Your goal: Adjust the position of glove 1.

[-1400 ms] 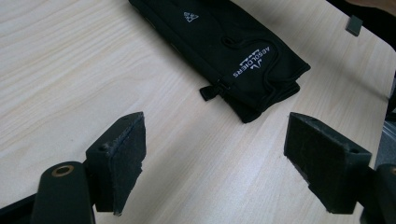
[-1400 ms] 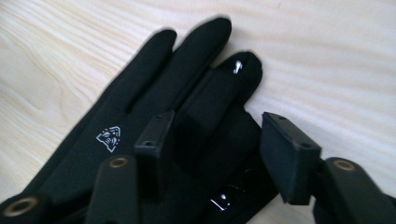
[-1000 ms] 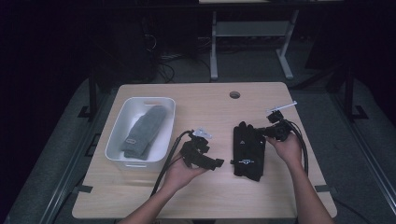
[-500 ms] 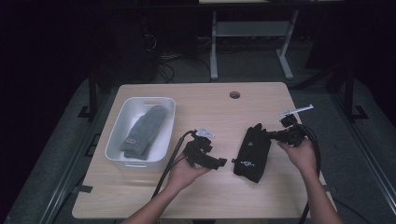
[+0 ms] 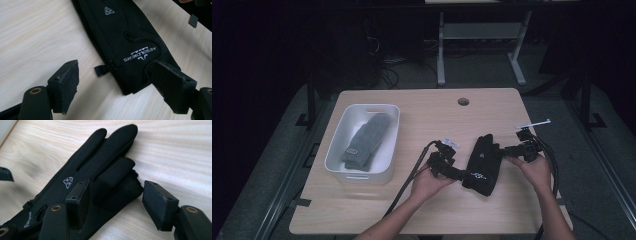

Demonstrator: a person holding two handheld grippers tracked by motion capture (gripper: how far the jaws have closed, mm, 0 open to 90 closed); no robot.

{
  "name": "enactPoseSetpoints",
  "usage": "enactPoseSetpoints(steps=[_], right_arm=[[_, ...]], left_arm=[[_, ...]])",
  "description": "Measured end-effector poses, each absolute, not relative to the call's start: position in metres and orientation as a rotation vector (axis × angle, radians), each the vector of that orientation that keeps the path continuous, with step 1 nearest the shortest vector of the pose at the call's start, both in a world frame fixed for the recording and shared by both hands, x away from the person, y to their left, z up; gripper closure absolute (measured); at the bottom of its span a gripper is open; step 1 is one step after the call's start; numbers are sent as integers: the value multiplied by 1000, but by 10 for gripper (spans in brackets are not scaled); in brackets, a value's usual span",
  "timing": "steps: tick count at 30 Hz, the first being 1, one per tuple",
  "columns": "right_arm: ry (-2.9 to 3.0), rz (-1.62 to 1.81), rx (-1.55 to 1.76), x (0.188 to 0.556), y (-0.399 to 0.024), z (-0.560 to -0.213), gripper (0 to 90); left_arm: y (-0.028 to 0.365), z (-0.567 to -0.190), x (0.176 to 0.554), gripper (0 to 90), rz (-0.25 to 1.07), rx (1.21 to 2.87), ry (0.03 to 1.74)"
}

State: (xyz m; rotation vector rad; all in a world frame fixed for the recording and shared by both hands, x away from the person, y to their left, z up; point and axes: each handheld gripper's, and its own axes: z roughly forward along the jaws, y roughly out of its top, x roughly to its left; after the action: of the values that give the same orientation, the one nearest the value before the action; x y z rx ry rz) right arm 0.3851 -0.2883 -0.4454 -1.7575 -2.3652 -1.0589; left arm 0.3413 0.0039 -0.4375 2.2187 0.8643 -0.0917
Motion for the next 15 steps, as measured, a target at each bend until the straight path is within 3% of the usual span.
enactPoseSetpoints(steps=[7,13,15], right_arm=[[-2368,-1042,-1758,384,-284,-453,383],[-2382,-1034,-1763,383,-283,-458,406],[-2392,-1021,-1762,382,-281,-458,421]], left_arm=[[-12,-451,341,249,-151,2285,875],[-19,-455,338,334,-193,2303,870],[-22,-455,336,399,-169,2315,857]])
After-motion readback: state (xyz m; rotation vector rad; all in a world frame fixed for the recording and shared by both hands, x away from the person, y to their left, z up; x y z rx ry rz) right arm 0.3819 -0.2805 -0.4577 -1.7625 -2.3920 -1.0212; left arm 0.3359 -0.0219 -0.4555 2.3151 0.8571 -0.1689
